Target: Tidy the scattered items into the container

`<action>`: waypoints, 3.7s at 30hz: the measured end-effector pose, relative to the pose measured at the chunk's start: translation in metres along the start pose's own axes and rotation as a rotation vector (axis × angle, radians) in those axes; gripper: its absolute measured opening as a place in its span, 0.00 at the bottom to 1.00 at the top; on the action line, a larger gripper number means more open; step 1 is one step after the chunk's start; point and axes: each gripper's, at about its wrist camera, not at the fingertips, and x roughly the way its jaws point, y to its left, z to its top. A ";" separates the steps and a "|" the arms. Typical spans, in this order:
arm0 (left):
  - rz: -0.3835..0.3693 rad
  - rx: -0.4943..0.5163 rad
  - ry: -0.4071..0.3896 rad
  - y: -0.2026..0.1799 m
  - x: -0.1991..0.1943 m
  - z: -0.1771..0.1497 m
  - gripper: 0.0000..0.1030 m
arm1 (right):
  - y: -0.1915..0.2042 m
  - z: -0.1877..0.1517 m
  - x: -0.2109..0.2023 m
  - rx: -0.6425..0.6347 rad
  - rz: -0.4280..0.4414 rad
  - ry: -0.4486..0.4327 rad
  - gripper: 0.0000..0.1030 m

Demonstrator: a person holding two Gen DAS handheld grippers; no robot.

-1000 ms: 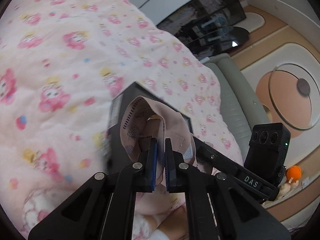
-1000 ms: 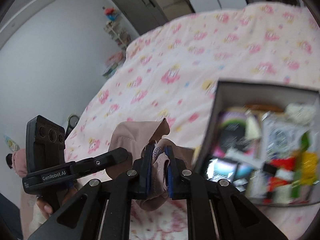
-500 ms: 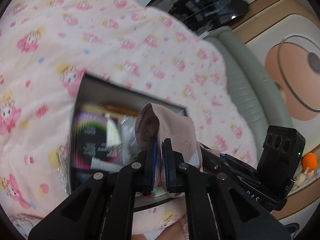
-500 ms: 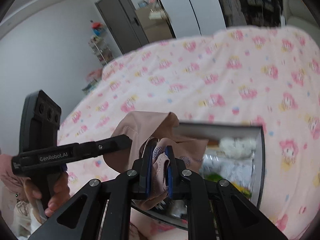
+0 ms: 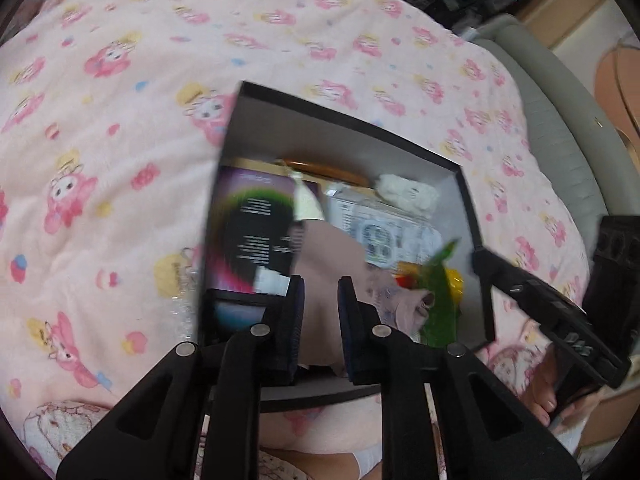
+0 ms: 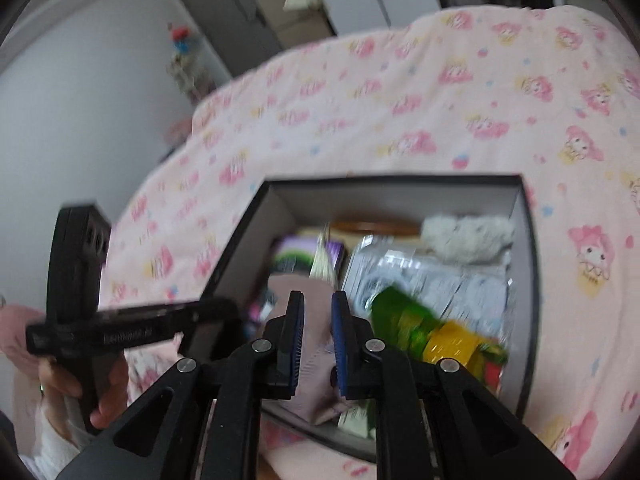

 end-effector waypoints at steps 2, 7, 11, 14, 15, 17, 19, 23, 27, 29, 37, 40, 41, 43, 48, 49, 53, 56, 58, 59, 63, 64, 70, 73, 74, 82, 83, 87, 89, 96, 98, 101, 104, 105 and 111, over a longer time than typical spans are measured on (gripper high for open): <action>-0.054 0.044 0.046 -0.009 0.011 -0.001 0.15 | -0.002 -0.005 0.006 -0.007 0.013 0.048 0.11; -0.097 0.145 0.158 -0.036 0.053 -0.004 0.15 | -0.005 -0.017 0.007 -0.004 -0.012 0.074 0.11; 0.011 0.127 0.202 -0.039 0.080 -0.005 0.15 | -0.011 -0.018 0.007 0.001 -0.048 0.087 0.11; 0.080 0.059 0.193 -0.025 0.074 -0.002 0.14 | -0.014 -0.018 0.009 -0.008 -0.057 0.117 0.11; 0.140 0.052 0.171 -0.020 0.067 -0.001 0.14 | -0.012 -0.018 0.011 -0.035 -0.060 0.135 0.11; 0.172 0.048 0.130 -0.015 0.053 0.002 0.14 | -0.007 -0.019 0.016 -0.086 -0.064 0.166 0.11; 0.077 0.024 0.116 -0.010 0.043 0.004 0.15 | -0.003 -0.020 0.024 -0.117 -0.055 0.196 0.11; -0.068 0.067 0.134 -0.021 0.049 0.007 0.15 | -0.001 -0.026 0.047 -0.123 -0.025 0.257 0.11; -0.079 0.086 0.193 -0.028 0.075 0.006 0.15 | -0.014 -0.036 0.060 -0.075 -0.005 0.291 0.12; -0.024 0.069 0.202 -0.027 0.082 0.005 0.15 | -0.021 -0.039 0.060 -0.043 0.009 0.292 0.15; 0.186 0.018 0.105 -0.007 0.046 0.004 0.15 | -0.034 -0.035 0.035 0.025 0.020 0.174 0.16; 0.070 0.019 0.080 -0.006 0.033 0.003 0.19 | -0.024 -0.035 0.030 -0.020 -0.022 0.149 0.16; 0.021 0.028 0.085 -0.008 0.032 0.003 0.22 | -0.021 -0.036 0.031 -0.031 -0.015 0.157 0.16; -0.004 0.031 0.106 -0.008 0.034 0.000 0.24 | -0.019 -0.038 0.036 -0.034 0.010 0.187 0.16; 0.056 -0.021 0.141 0.012 0.042 -0.003 0.23 | -0.013 -0.045 0.054 -0.068 -0.006 0.257 0.16; 0.057 -0.024 0.133 0.013 0.040 -0.003 0.23 | -0.014 -0.046 0.057 -0.061 -0.009 0.263 0.18; 0.092 0.012 0.115 0.008 0.038 -0.011 0.23 | -0.021 -0.047 0.063 -0.019 -0.023 0.273 0.22; 0.085 0.010 0.100 0.009 0.045 -0.013 0.23 | -0.018 -0.049 0.065 -0.030 -0.042 0.271 0.23; 0.084 -0.006 0.087 0.008 0.051 -0.010 0.23 | -0.016 -0.050 0.065 -0.044 -0.053 0.267 0.23; 0.105 -0.001 0.060 0.005 0.044 -0.011 0.23 | -0.016 -0.050 0.064 -0.043 -0.054 0.262 0.23; 0.192 0.113 -0.096 -0.023 0.019 -0.017 0.31 | -0.012 -0.050 0.044 -0.038 -0.088 0.211 0.23; 0.180 0.119 -0.129 -0.026 0.010 -0.018 0.41 | -0.010 -0.049 0.036 -0.038 -0.099 0.190 0.25; 0.226 0.126 -0.325 -0.045 -0.037 -0.010 0.77 | 0.006 -0.041 -0.027 -0.030 -0.244 0.009 0.50; 0.218 0.133 -0.368 -0.055 -0.055 -0.003 0.86 | 0.021 -0.028 -0.048 -0.021 -0.294 -0.066 0.65; 0.211 0.137 -0.388 -0.060 -0.063 -0.002 0.88 | 0.025 -0.024 -0.056 -0.019 -0.324 -0.091 0.68; 0.244 0.188 -0.447 -0.084 -0.114 -0.006 0.99 | 0.055 -0.015 -0.103 -0.024 -0.421 -0.196 0.76; 0.250 0.189 -0.449 -0.086 -0.118 -0.009 0.99 | 0.060 -0.016 -0.108 -0.022 -0.425 -0.201 0.76; 0.270 0.181 -0.464 -0.089 -0.135 -0.026 0.99 | 0.074 -0.023 -0.126 -0.024 -0.456 -0.225 0.76; 0.289 0.173 -0.465 -0.089 -0.142 -0.037 0.99 | 0.078 -0.033 -0.139 -0.006 -0.472 -0.256 0.76; 0.296 0.188 -0.486 -0.096 -0.169 -0.083 0.99 | 0.088 -0.063 -0.167 0.016 -0.513 -0.299 0.76; 0.308 0.165 -0.501 -0.095 -0.176 -0.095 0.99 | 0.093 -0.072 -0.174 0.012 -0.498 -0.309 0.76; 0.327 0.176 -0.519 -0.097 -0.183 -0.113 0.99 | 0.098 -0.085 -0.181 0.016 -0.488 -0.316 0.76; 0.342 0.184 -0.505 -0.096 -0.182 -0.124 0.99 | 0.101 -0.094 -0.184 0.015 -0.485 -0.317 0.76; 0.335 0.171 -0.502 -0.095 -0.182 -0.128 0.99 | 0.102 -0.096 -0.185 0.014 -0.483 -0.319 0.76; 0.324 0.138 -0.507 -0.088 -0.181 -0.141 0.99 | 0.103 -0.108 -0.183 0.006 -0.513 -0.328 0.76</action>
